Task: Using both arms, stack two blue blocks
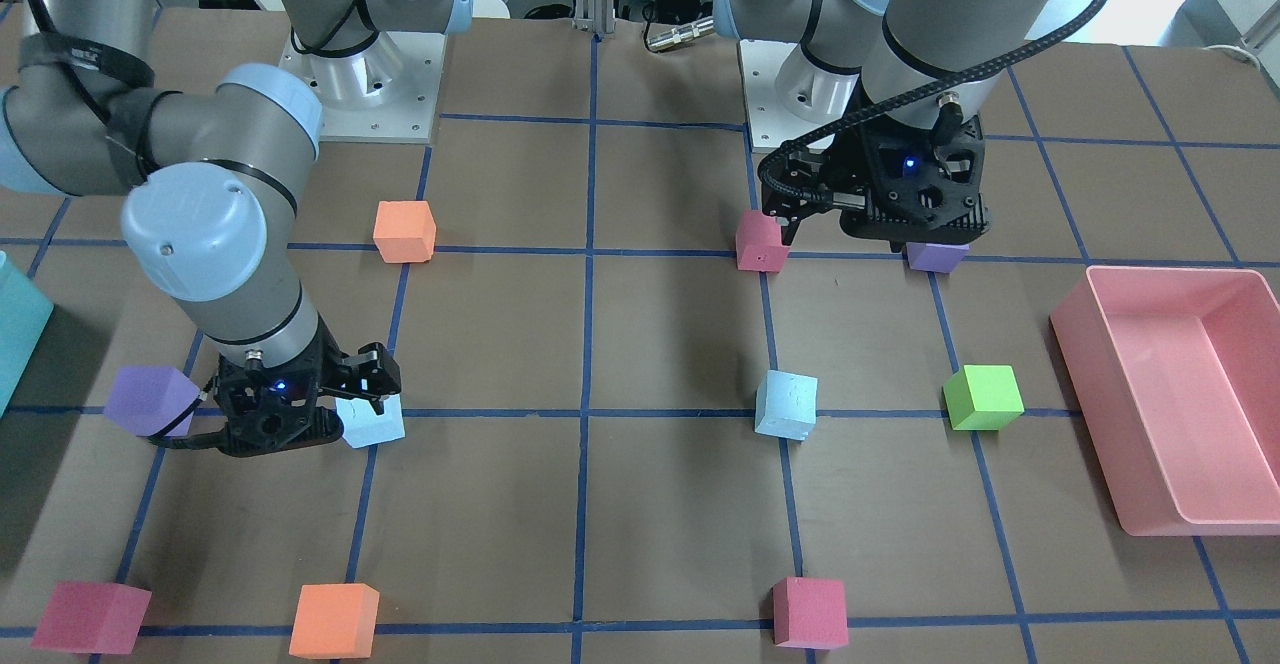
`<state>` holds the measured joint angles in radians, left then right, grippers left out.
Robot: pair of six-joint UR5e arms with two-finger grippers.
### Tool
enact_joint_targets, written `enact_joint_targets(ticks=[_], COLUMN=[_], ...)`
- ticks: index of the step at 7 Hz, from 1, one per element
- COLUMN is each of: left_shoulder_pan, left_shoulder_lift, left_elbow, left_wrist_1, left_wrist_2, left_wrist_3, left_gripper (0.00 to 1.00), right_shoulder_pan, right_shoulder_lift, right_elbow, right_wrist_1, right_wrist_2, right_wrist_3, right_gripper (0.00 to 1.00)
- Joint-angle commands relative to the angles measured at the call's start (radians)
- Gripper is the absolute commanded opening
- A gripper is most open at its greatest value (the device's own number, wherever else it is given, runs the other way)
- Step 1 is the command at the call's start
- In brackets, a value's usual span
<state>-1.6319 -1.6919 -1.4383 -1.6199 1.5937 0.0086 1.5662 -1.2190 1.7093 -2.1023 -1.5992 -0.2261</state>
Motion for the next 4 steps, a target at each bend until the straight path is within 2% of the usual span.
enact_joint_targets(ticks=[1, 3, 4], left_shoulder_pan=[0.004, 0.03, 0.033], left_shoulder_lift=[-0.015, -0.048, -0.073], left_elbow=[-0.02, -0.054, -0.11], left_wrist_1=[0.015, 0.04, 0.102], left_wrist_2=[0.006, -0.003, -0.001], left_wrist_3=[-0.002, 0.002, 0.004], left_gripper=[1.0, 1.0, 1.0], right_shoulder_pan=[0.0, 0.0, 0.0], right_shoulder_lift=[0.029, 0.041, 0.056], right_elbow=[0.085, 0.09, 0.09], right_wrist_1=[-0.059, -0.059, -0.058], right_wrist_2=[0.004, 0.004, 0.002], right_wrist_3=[-0.013, -0.01, -0.01], right_gripper=[1.0, 1.0, 1.0])
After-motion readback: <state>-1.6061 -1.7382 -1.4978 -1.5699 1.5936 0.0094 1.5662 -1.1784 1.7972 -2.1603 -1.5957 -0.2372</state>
